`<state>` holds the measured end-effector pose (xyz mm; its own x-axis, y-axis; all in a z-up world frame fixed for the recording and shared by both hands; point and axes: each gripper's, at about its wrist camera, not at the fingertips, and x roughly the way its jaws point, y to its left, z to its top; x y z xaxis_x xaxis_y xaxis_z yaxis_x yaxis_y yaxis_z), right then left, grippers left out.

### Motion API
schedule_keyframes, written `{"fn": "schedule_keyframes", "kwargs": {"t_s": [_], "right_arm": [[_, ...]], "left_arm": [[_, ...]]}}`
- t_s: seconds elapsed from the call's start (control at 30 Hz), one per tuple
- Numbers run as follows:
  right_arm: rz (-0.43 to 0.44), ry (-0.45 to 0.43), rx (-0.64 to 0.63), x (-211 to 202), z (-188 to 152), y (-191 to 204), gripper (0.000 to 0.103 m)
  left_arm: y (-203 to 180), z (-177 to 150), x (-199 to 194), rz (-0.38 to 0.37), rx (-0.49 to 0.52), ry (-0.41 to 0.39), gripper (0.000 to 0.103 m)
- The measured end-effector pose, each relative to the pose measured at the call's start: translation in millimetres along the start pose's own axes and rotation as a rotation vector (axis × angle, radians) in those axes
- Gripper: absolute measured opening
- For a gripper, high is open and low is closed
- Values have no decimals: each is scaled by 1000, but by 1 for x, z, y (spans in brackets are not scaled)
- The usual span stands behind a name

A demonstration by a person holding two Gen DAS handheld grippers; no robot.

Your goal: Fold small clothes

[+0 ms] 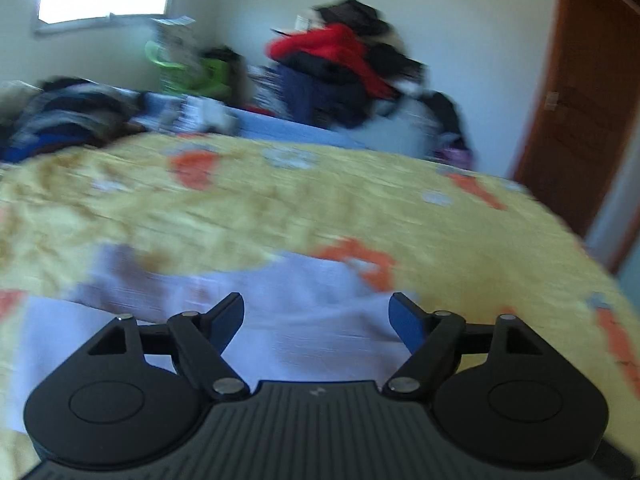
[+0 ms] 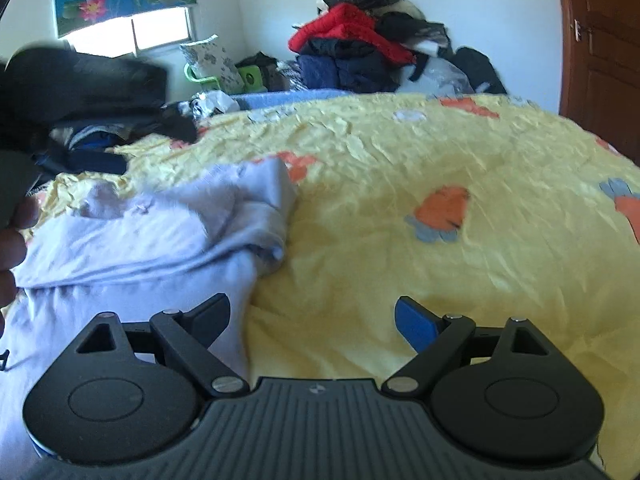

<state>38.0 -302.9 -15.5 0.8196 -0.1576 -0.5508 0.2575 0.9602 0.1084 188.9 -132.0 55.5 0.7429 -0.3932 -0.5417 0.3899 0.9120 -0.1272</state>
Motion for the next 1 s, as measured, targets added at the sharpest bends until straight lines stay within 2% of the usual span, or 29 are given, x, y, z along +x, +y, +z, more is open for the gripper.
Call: {"fn": "schedule_keyframes", "kwargs": {"t_s": [0.1,0.13,0.23,0.3,0.43,0.5,0.57,0.6,0.67,0.73,0.77,0.83,0.87,1.0], "right_arm": [[38,-24,-45,4,14,16,91],[53,-34,-68,7,20,24,91],[125,-63,-166,14,32,52,91],[141,-75,-239,26,35,70,91],[71,-27,-253,62,44,82,90],[-50,-1,-271,73,45,80,84],[-111,-65,-249,64,44,78,86],[-79,-97,-215,57,47,76,85],[46,-124,-167,48,52,77,85],[144,-88,-176,52,55,87,82],[165,-56,-197,59,55,92,83],[153,18,-240,76,50,100,82],[115,57,-248,85,48,101,82],[111,18,-199,72,47,94,85]], "left_arm": [[24,-5,0,185,32,-18,80],[35,-8,0,225,26,-19,80],[69,-15,0,276,-38,7,80],[83,-21,1,302,-68,30,80],[90,-33,3,341,-36,61,80],[89,-39,5,356,-14,65,80],[87,-43,8,362,-1,66,80],[85,-44,10,360,5,67,80],[81,-47,10,356,17,69,80],[76,-50,9,357,30,66,80],[76,-51,9,357,33,68,80],[77,-55,8,349,27,83,80],[78,-57,8,341,21,90,80],[80,-65,10,345,28,98,80]]}}
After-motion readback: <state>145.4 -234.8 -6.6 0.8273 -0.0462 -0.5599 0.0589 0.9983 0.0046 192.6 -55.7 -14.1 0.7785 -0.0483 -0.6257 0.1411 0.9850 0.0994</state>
